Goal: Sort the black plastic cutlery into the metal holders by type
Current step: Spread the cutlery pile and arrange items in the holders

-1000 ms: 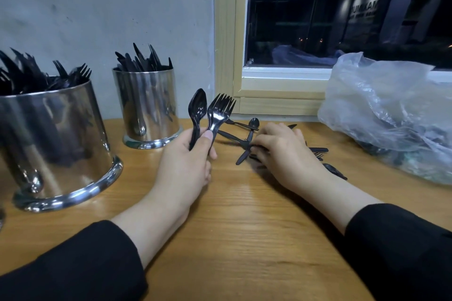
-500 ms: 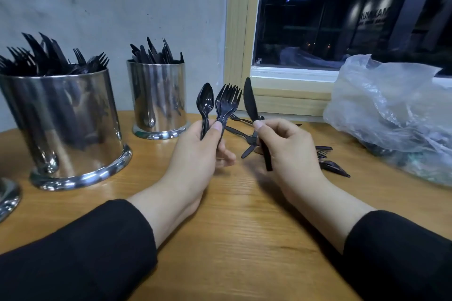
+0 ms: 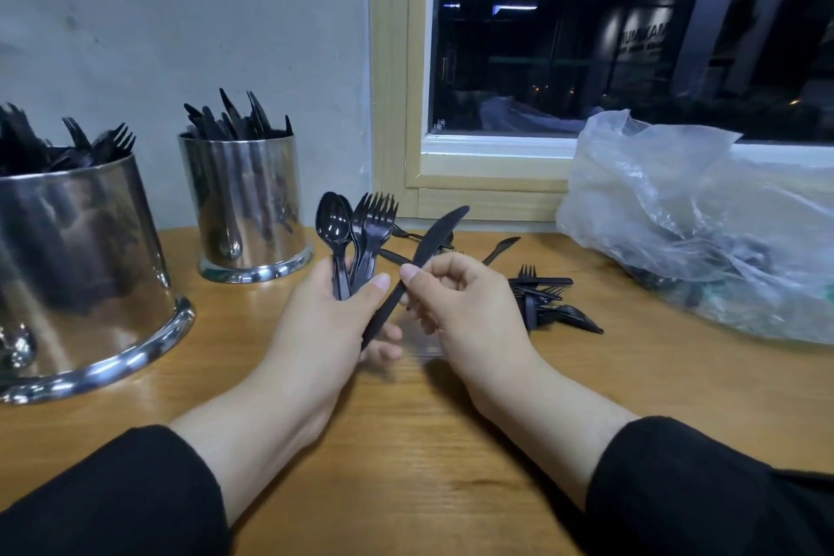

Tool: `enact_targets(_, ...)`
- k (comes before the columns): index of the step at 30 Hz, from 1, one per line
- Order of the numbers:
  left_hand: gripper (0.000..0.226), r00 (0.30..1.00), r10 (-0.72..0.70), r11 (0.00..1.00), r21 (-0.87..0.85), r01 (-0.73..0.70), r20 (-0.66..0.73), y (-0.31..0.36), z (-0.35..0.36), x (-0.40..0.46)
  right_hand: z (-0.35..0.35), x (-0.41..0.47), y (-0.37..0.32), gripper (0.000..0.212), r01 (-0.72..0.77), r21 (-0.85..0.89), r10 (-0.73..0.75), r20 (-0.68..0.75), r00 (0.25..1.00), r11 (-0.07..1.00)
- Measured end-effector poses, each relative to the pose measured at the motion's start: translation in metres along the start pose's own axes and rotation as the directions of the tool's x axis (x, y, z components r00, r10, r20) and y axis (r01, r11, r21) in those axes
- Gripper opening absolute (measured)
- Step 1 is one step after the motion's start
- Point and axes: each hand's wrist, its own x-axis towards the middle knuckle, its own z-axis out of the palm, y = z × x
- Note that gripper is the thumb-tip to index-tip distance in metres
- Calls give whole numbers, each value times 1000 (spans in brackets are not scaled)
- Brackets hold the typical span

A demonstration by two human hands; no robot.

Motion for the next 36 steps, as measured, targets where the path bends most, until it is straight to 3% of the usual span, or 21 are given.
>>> enact_targets(4,8,999,38,995,93,-41,35,-4,-2,-1,1,-1,-5,23,-9,-53,11,41,999,999)
enact_targets(6,7,998,59,993,96,-61,32,-3,-3,-1,-5,7,-12,30,18,-185,-11,36,999,983)
enact_targets(9,6,995,96,989,113,-93,-19,0,-8,3,-31,44,-23,45,49,-477,-117,-115,986,878)
enact_targets(12,4,989,143,982,133,-135,-49,-2,-14,8,-61,96,-22,41,-37,-845,-24,-59,998,533)
enact_targets(15,7,988,139,986,105,-132,-71,-5,-16,12,-74,135,-3,47,-93,-982,128,-72,989,163)
enact_targets(19,7,989,131,988,87,-124,-74,-5,-18,14,-65,161,14,54,-78,-995,246,-89,965,-54)
enact_targets(27,11,985,142,985,112,-130,-98,-3,-20,12,-52,170,17,36,-245,-965,402,-190,896,89)
enact_targets(36,7,980,131,990,72,-121,-148,1,-19,13,-51,169,19,33,-229,-967,276,-192,942,111)
